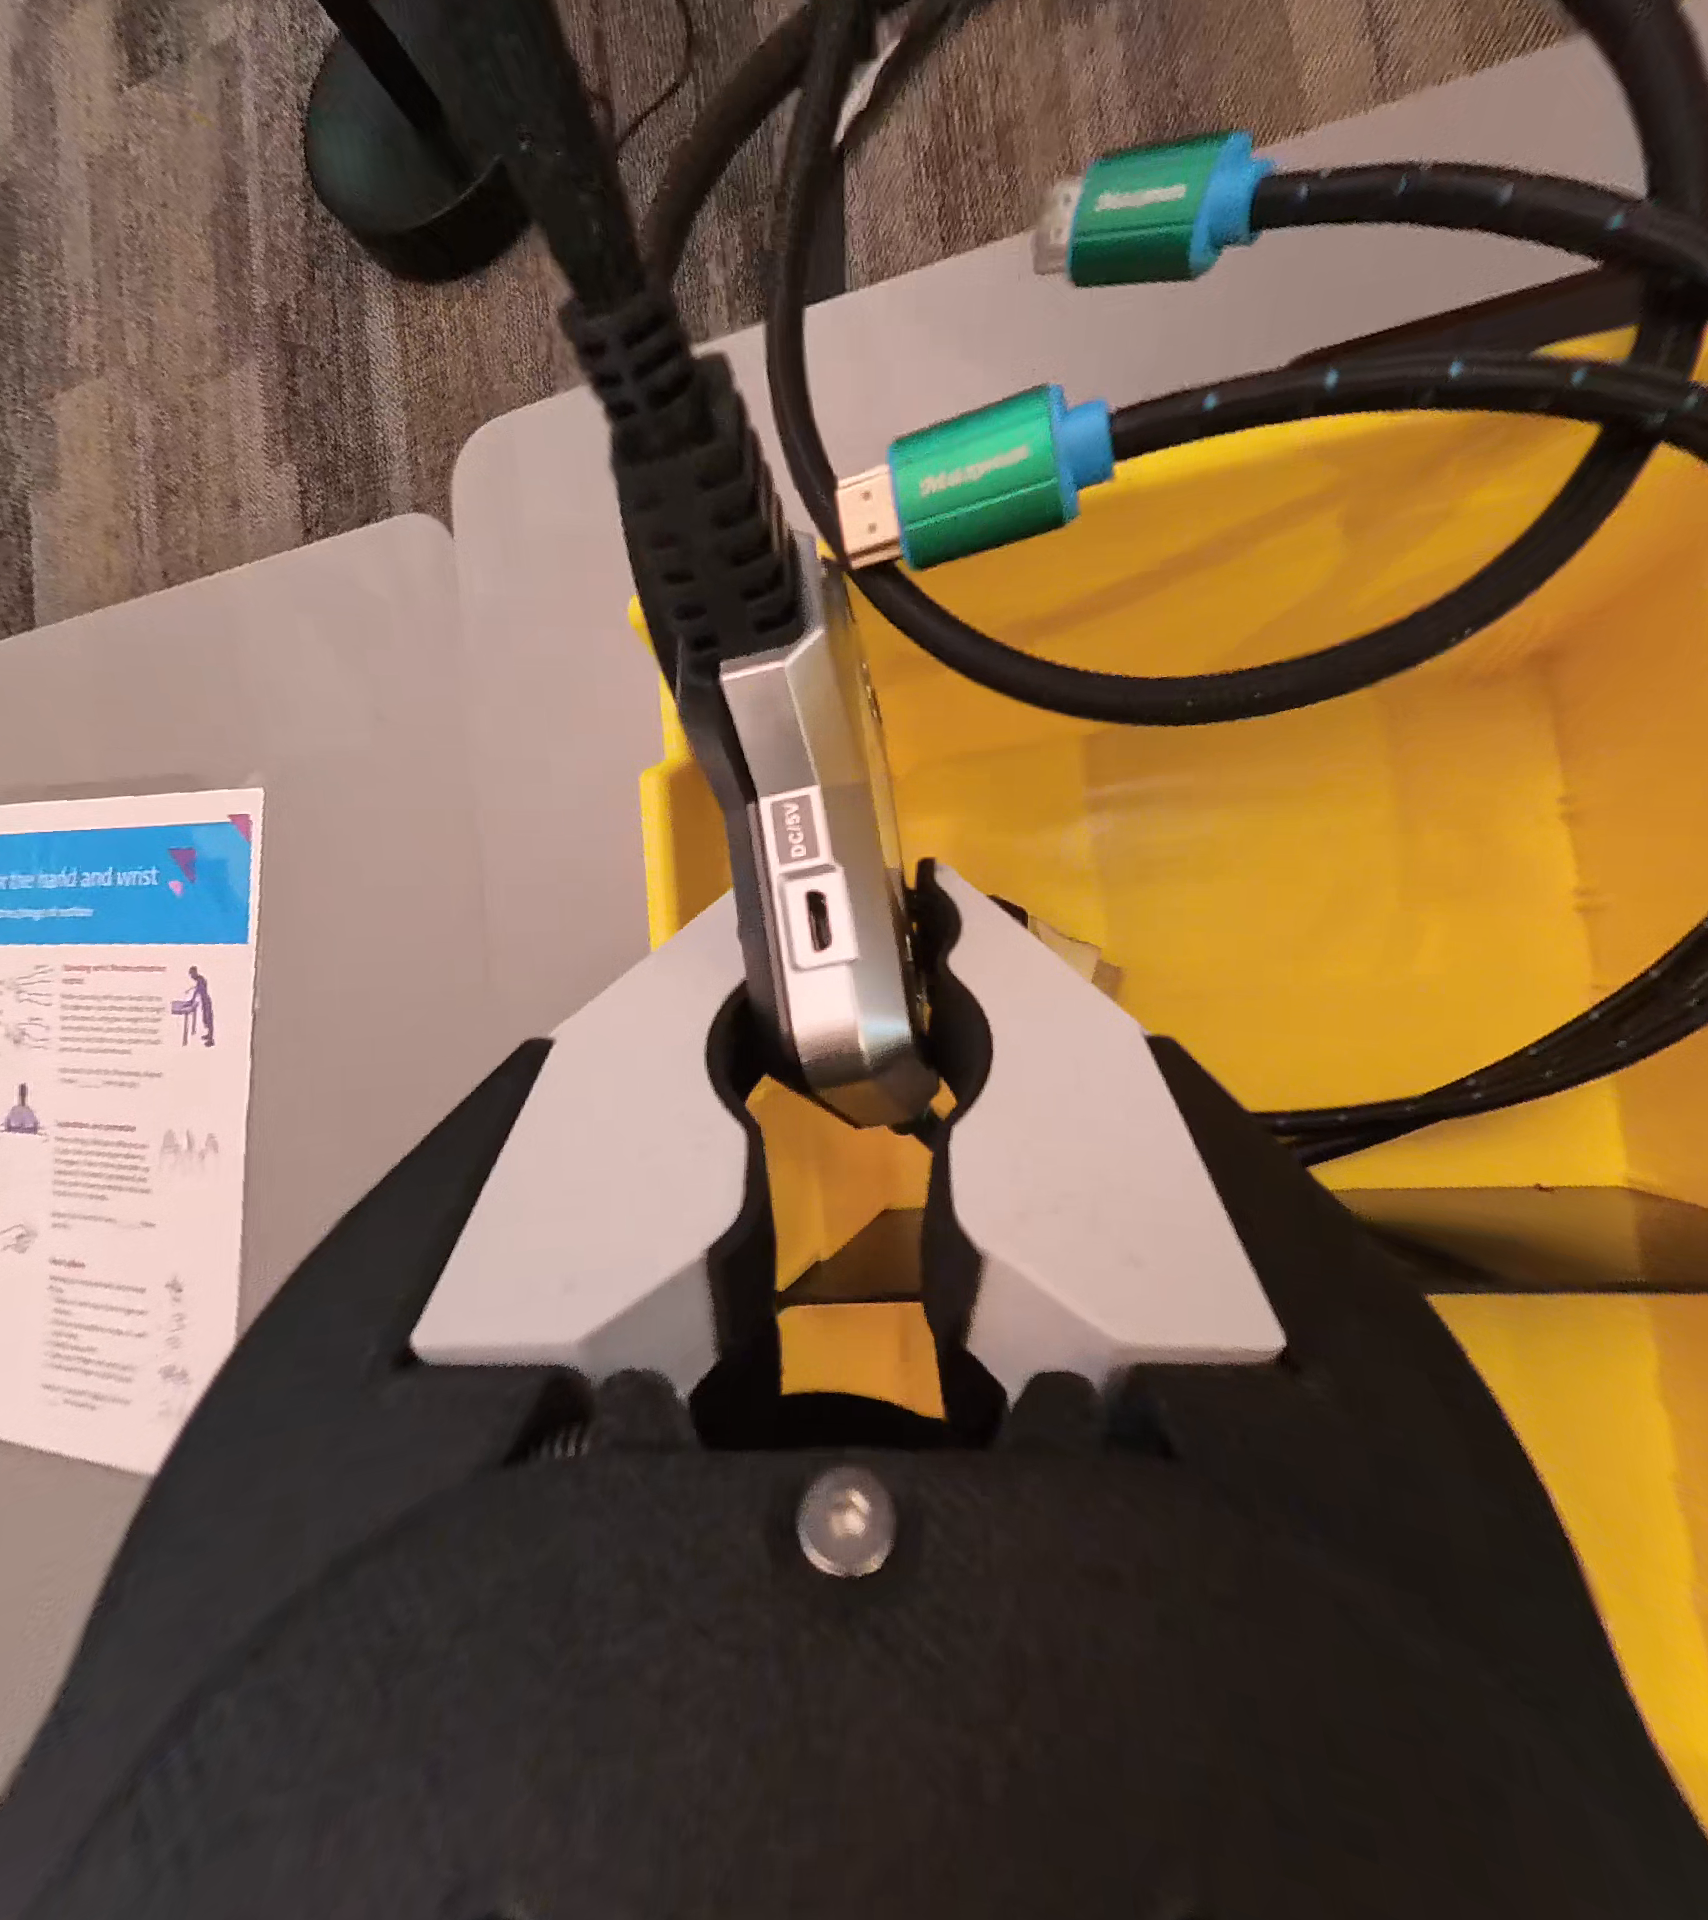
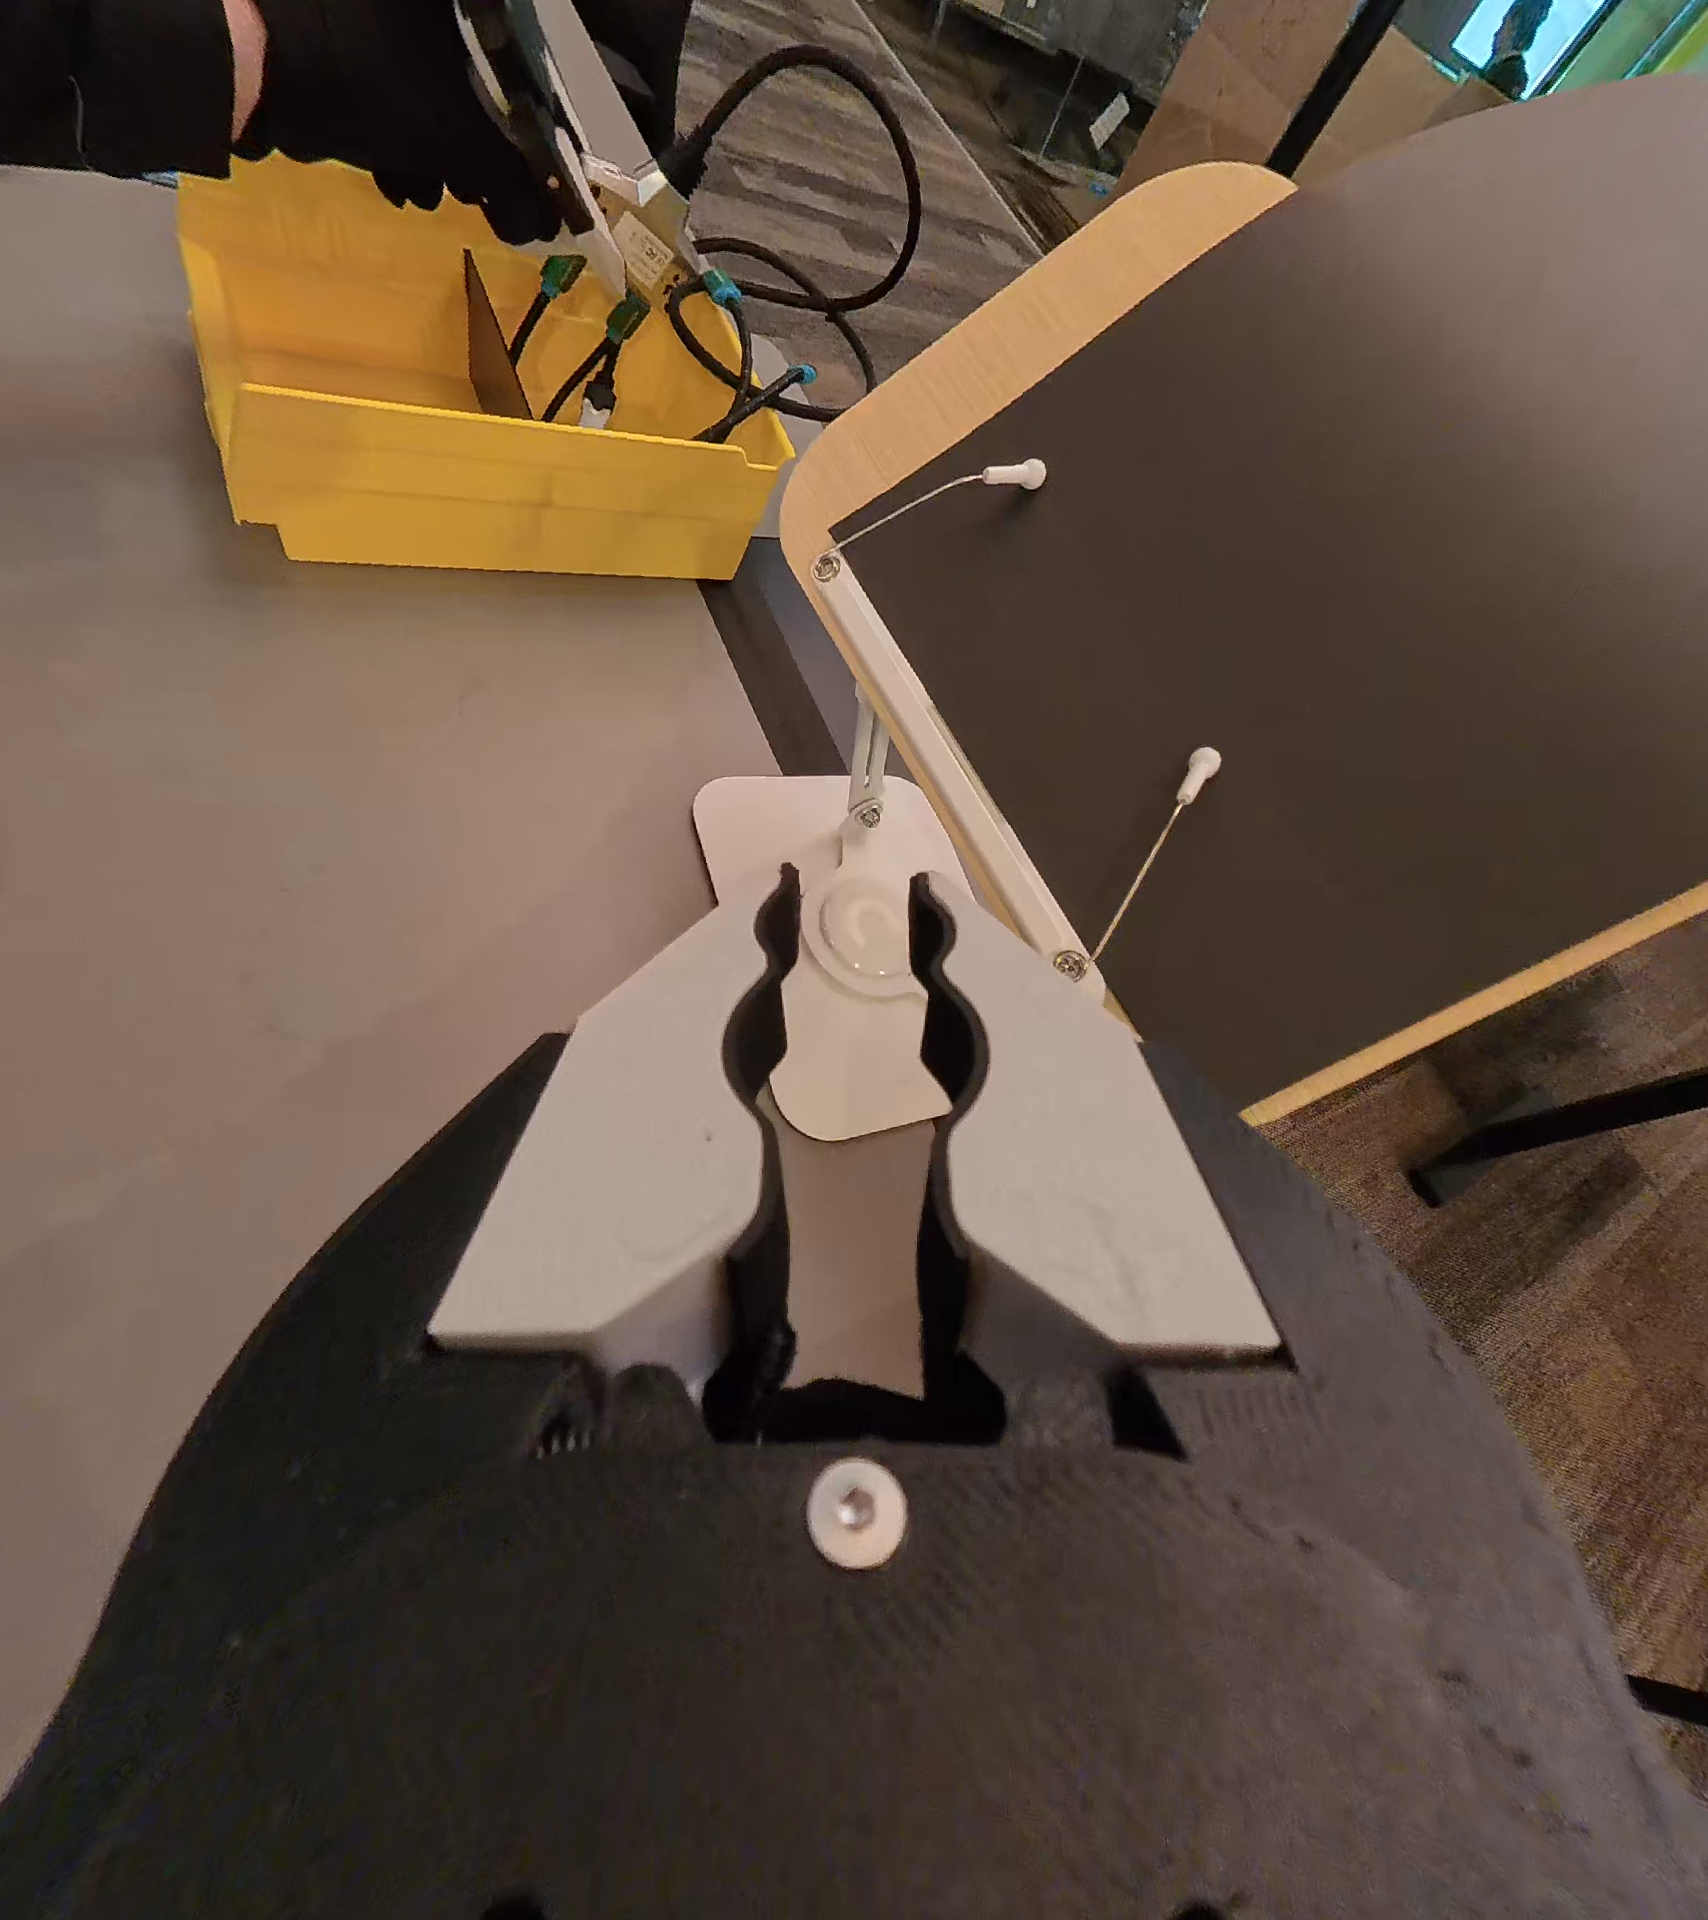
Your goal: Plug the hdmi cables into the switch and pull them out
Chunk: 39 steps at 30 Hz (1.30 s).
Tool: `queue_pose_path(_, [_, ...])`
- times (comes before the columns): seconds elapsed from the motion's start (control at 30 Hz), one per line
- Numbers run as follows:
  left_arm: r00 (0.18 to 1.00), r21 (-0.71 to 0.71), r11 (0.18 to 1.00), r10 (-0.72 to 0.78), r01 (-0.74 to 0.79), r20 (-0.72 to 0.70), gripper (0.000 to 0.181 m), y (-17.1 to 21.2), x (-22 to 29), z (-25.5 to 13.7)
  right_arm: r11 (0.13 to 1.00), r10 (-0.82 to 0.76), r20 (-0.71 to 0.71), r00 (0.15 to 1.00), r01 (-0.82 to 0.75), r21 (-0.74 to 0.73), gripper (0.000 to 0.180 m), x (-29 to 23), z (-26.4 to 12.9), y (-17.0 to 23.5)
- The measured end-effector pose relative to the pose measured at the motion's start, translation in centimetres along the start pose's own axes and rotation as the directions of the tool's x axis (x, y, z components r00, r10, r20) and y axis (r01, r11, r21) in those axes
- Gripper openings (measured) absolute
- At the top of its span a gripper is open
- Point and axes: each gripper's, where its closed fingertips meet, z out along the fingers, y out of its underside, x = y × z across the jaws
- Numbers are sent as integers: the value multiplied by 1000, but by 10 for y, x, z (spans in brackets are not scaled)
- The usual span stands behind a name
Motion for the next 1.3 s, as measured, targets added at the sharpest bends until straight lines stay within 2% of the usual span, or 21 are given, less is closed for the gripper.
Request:
queue_pose_path(0.33, [999, 208, 978, 21, -29, 44, 19, -38, 2, -51, 1000, -11, 12, 1000, 11, 2, 20, -4, 3, -3])
queue_pose_path(0.77, [995, 441, 895, 26, -68, 101, 18, -96, -1, -156, 999, -19, 11, 1000, 19, 27, 20, -5, -4, -9])
queue_pose_path(0.97, [982, 474, 867, 85, -155, 167, 19, -111, 4, -202, 999, -31, 14, 999, 31, 41, 20, -8, -7, -13])
queue_pose_path(1.3, [964, 570, 790, 101, -228, 245, 19, -124, 11, -282, 997, -42, 11, 999, 41, 67, 21, -11, -14, -20])
